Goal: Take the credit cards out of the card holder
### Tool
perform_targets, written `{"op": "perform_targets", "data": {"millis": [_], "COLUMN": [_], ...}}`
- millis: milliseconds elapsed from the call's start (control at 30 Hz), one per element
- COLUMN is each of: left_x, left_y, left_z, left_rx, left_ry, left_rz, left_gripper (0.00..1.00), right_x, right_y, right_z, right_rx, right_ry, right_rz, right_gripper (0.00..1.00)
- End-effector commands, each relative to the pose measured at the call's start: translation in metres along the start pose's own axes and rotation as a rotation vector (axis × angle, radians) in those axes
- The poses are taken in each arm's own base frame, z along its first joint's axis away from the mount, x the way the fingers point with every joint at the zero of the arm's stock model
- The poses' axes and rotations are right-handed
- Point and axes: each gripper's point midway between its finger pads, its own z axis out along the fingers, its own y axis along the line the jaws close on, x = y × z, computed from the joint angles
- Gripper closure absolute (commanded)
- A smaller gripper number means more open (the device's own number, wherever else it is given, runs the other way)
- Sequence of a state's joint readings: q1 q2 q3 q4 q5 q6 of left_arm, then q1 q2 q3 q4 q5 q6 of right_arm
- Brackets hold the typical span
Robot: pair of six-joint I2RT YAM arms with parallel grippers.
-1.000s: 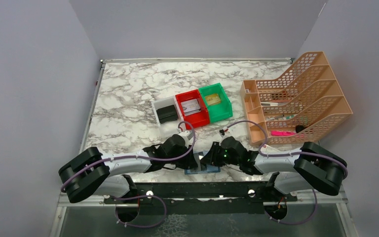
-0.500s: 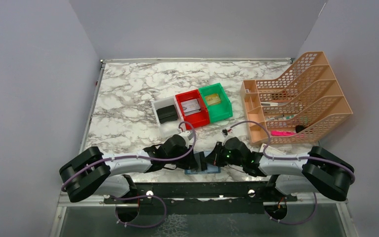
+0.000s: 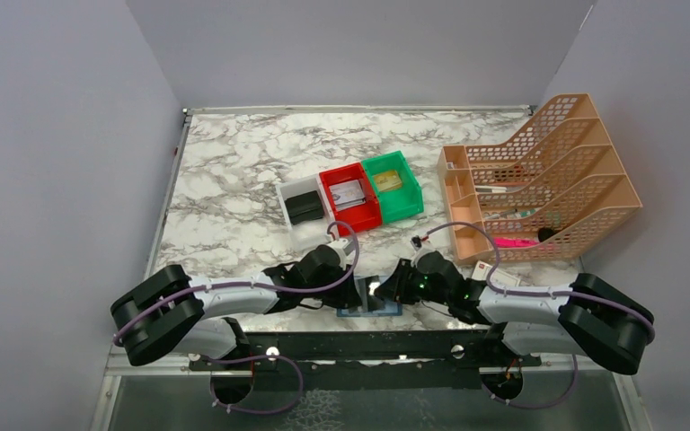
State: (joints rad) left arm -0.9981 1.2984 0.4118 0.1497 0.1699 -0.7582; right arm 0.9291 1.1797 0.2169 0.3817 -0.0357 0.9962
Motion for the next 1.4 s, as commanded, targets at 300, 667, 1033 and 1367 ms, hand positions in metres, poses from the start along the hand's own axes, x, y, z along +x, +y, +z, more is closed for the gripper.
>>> {"op": "perform_targets", "data": {"millis": [300, 667, 1033, 1367], "left_x": [0.016, 0.011, -0.01, -0.061], "left_y": [0.012, 0.013, 0.02, 0.016], "left_z": [0.004, 0.001, -0.017, -0.048], "left_rx": [-0.063, -0.08, -0.159, -0.263], "left_ry": [0.059, 0.027, -0.072, -0.16], "left_rz": [0.014, 0.016, 0.028, 0.133], "left_gripper": [0.74, 0.75, 0.73, 0.53], "right_x": [0.019, -0.002, -0.049, -0.051], "right_y": [-0.003, -0.014, -0.003, 0.019], "right_z": [0.013, -0.001, -0.047, -0.053], "right_rx": [-0.05, 0.052, 0.031, -0.049], "right_ry": [0.065, -0.029, -0.263, -0.249], "right_rz": [0.076, 0.021, -0.038, -0.099], "right_gripper": [0.73, 0.99, 0.99, 0.99]}}
